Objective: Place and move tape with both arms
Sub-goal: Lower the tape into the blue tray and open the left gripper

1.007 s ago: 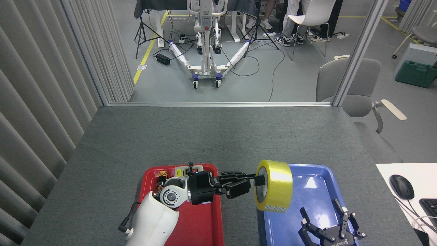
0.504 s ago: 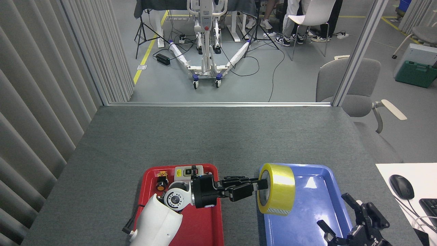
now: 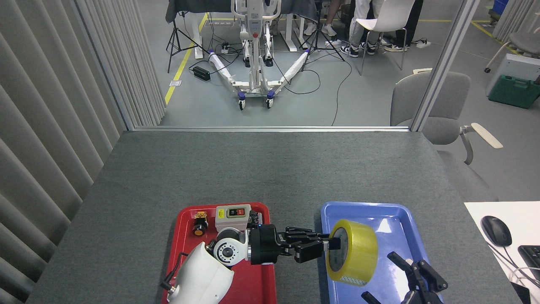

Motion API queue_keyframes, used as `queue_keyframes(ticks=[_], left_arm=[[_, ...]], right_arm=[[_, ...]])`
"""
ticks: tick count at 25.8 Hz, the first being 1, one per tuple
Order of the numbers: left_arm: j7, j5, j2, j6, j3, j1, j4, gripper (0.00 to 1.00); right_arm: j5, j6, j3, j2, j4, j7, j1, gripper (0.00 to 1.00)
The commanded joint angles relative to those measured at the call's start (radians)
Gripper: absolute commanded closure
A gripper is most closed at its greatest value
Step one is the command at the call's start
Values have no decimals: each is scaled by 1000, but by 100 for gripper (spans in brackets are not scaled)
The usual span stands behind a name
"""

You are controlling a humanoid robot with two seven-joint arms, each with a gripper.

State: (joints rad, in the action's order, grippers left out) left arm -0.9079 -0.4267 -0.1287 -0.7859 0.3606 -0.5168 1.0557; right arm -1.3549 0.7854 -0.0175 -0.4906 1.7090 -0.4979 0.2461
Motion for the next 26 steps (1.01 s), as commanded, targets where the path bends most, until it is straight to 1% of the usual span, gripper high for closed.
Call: queue_keyframes(ticks=[1,3,5,8,10,11,12,13,14,15,16,18,21,22,24,26], left_arm=[[1,-10,0,1,6,1,1,100],[4,-10,0,1,11,4,13,100],[7,-10,0,1,37,11,30,100],[7,-10,0,1,47,18,32,100],[6,-10,0,1,49,21,30,100],[6,-10,0,1,49,21,32,97],[6,-12,0,1,49,21,32,85],[6,-12,0,1,46,21,33,69],[6,-9,0,1,43,23,38,40],[7,-6,0,1,38,23,40,10],[7,2,0,1,31,23,40,1],[9,3,0,1,14,23,40,1],[24,16,-2,1,-8,23,35,1],[52,31,-2,1,-22,21,33,1],[159,42,-2,1,-48,21,35,1],[329,39,14,1,-78,21,29,1]], right_arm=[[-4,0,27,17,-8,18,2,1],[-6,0,48,26,-15,41,-2,2],[-18,0,76,43,-22,56,-4,8],[-26,0,88,50,-22,58,-1,18],[-27,0,90,50,-22,58,-2,27],[-27,0,91,50,-23,58,-2,32],[-27,0,91,49,-22,58,-2,39],[-27,0,91,49,-22,58,-1,46],[-30,0,91,49,-22,58,2,55],[-35,0,91,49,-22,58,4,68],[-41,0,90,49,-22,58,6,76],[-44,0,90,50,-20,58,16,88],[-47,0,85,50,-20,58,24,96],[-49,0,83,49,-20,58,25,100],[-50,0,79,47,-19,58,33,100],[-50,0,71,44,-19,58,33,100]])
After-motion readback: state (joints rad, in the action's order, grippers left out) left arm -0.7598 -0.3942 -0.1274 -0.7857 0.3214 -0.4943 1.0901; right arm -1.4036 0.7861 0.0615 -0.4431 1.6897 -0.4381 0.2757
